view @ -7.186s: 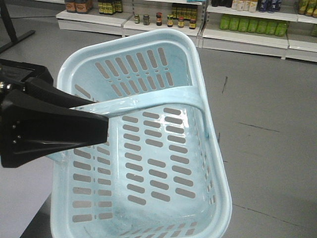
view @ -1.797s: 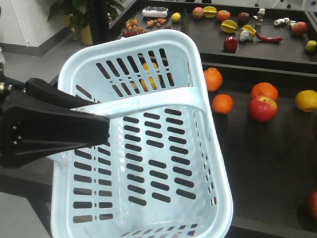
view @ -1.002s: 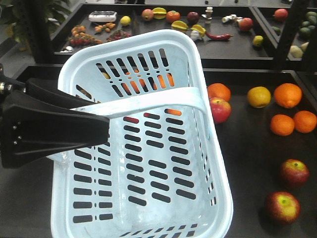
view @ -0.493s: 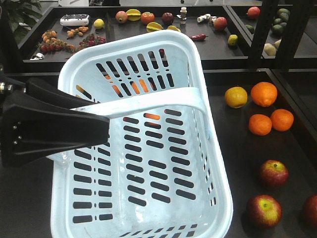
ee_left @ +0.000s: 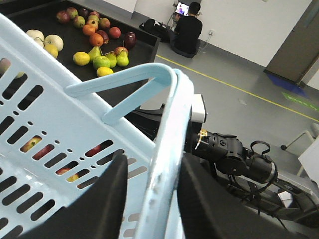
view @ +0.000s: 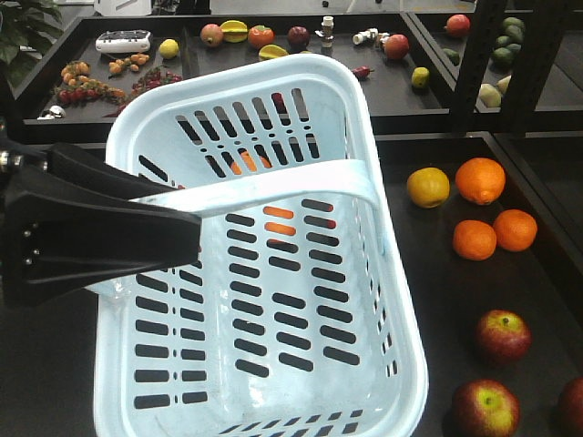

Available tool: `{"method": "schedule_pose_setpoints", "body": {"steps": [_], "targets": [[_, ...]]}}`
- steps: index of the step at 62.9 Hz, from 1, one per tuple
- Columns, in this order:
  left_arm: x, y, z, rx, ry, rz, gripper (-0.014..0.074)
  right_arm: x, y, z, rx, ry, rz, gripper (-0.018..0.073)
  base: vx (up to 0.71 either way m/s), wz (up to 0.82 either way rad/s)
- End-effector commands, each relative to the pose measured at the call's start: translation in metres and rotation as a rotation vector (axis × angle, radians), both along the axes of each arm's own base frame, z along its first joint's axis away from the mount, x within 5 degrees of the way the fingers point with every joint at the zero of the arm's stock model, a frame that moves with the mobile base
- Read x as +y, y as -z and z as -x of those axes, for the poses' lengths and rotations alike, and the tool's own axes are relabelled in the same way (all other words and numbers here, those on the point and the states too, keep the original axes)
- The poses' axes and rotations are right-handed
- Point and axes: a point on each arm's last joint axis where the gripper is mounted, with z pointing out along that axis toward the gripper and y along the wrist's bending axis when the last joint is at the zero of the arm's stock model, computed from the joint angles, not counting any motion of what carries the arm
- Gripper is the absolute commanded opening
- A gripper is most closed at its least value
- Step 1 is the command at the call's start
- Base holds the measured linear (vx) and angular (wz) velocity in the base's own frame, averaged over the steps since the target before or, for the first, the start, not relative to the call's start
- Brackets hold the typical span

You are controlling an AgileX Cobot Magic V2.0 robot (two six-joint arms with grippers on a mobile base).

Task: Pick three apples into basket with both arms
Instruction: 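Drive the base up to the fruit table holding the basket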

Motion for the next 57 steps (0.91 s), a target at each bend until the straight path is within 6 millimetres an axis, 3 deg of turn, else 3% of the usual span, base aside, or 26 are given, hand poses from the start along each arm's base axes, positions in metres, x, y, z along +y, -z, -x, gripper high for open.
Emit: {"method": "schedule_pose_setpoints", "body": {"steps": [1,57], "targets": [[0.0004,-0.0079,0.0097,-0.022,0.035,-0.013,-0.0006,0.0016,-0.0024,0.0007,-0.068,-0.015,0.007,-0.0005,0.08,-0.05],[0.0004,-0.0079,0.0097,-0.022,0.035,-0.013,-0.0006,0.0016,-0.0024,0.0007,-0.068,-0.015,0.007,-0.0005,0.03,-0.02]]}}
